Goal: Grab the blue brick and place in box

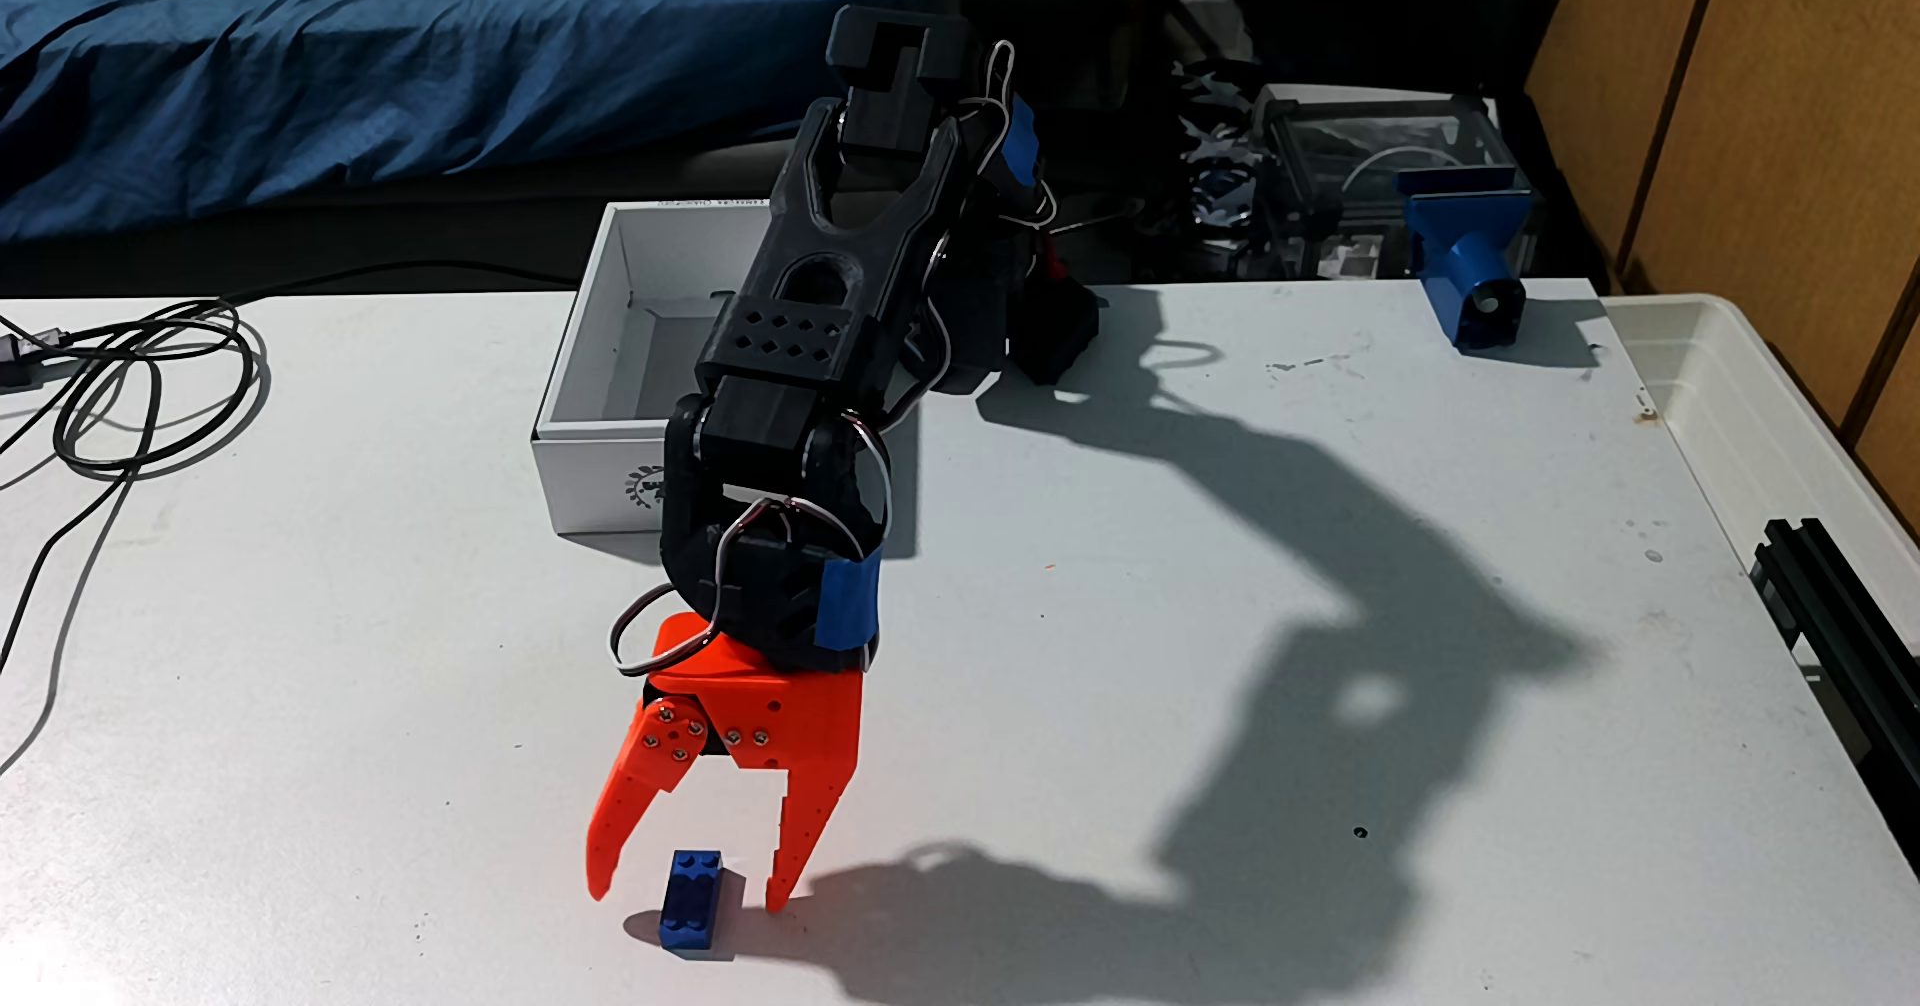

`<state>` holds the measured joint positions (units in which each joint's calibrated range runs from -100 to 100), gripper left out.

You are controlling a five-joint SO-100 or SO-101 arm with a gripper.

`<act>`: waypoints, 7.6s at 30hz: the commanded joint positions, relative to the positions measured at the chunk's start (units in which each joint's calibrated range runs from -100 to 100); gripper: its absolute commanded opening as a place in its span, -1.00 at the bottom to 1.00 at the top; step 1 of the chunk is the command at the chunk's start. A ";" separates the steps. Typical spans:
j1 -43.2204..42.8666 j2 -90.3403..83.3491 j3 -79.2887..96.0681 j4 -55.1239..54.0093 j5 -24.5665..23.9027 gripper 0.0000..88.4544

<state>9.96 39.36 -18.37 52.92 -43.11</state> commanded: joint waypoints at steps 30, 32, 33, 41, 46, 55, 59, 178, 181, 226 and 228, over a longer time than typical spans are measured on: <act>1.40 -0.33 -1.77 1.50 -1.23 -0.59; 1.70 -0.42 -1.77 1.50 -1.23 -0.59; 1.92 -0.42 -1.77 1.58 -1.23 -0.59; 2.07 -0.42 -1.77 1.58 -1.23 -0.59; 2.15 -0.42 -1.77 1.58 -1.23 -0.59; 2.89 -0.42 -1.77 1.58 -1.23 -0.72; 3.04 -0.42 -1.68 1.58 -1.17 -0.80; 53.78 -74.16 66.20 18.21 43.92 -0.57; 56.68 -74.16 65.76 17.70 44.08 -0.69; 9.72 -117.29 88.12 -17.03 35.50 -0.97; 5.64 -118.81 90.51 -16.77 35.55 -0.97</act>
<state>20.96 -76.60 70.23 36.58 -7.95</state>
